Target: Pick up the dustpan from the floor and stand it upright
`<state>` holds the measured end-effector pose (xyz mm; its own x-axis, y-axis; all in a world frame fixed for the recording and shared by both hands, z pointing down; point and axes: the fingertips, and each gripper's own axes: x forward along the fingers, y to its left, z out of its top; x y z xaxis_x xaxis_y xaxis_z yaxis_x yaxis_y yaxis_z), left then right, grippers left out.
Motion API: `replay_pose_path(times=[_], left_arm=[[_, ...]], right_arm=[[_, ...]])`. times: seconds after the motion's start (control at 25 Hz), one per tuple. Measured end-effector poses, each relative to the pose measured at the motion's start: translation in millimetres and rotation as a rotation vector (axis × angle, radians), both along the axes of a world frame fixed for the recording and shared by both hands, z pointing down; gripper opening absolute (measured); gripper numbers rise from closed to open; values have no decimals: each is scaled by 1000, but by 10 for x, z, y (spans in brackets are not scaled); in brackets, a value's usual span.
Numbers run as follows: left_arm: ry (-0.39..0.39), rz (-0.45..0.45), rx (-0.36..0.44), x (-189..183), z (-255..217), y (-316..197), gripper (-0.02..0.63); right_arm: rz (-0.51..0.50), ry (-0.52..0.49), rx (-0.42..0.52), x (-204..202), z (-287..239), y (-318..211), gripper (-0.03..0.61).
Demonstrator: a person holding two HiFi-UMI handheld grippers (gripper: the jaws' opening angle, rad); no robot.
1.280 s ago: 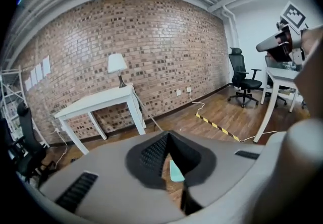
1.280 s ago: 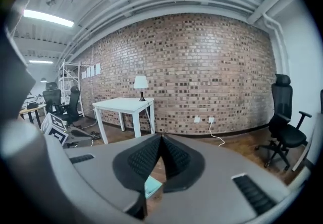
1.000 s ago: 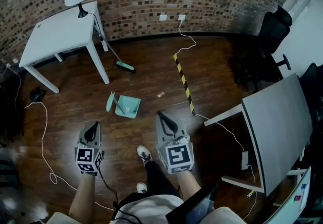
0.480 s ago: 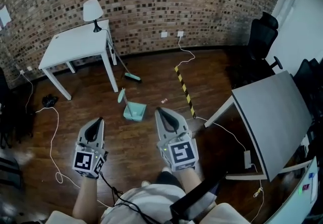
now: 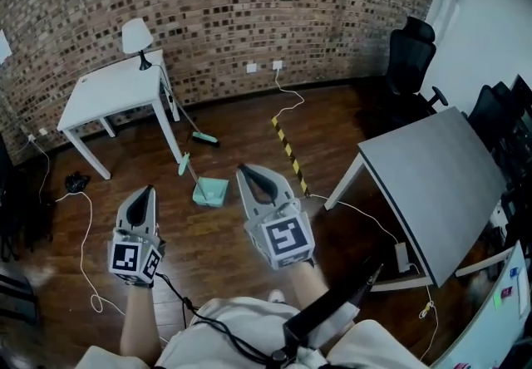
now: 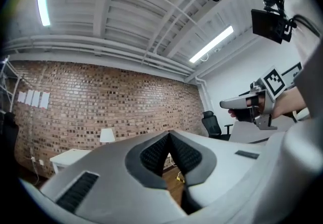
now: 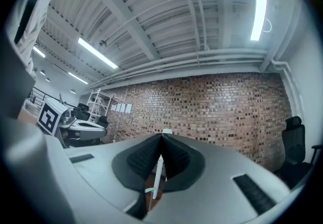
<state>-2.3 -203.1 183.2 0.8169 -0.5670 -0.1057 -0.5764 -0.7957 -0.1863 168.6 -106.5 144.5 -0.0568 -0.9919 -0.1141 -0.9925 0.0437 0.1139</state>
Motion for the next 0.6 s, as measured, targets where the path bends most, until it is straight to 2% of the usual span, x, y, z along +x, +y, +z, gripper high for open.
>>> replay_pose_path(times=[0.28, 0.6], left_arm=[[5, 25, -19, 135, -7, 110, 2], [-16, 4, -60, -78, 44, 154, 2]], right_arm=[[19, -32, 1, 104, 57, 50, -20], [52, -60, -40, 7, 146, 121, -20]])
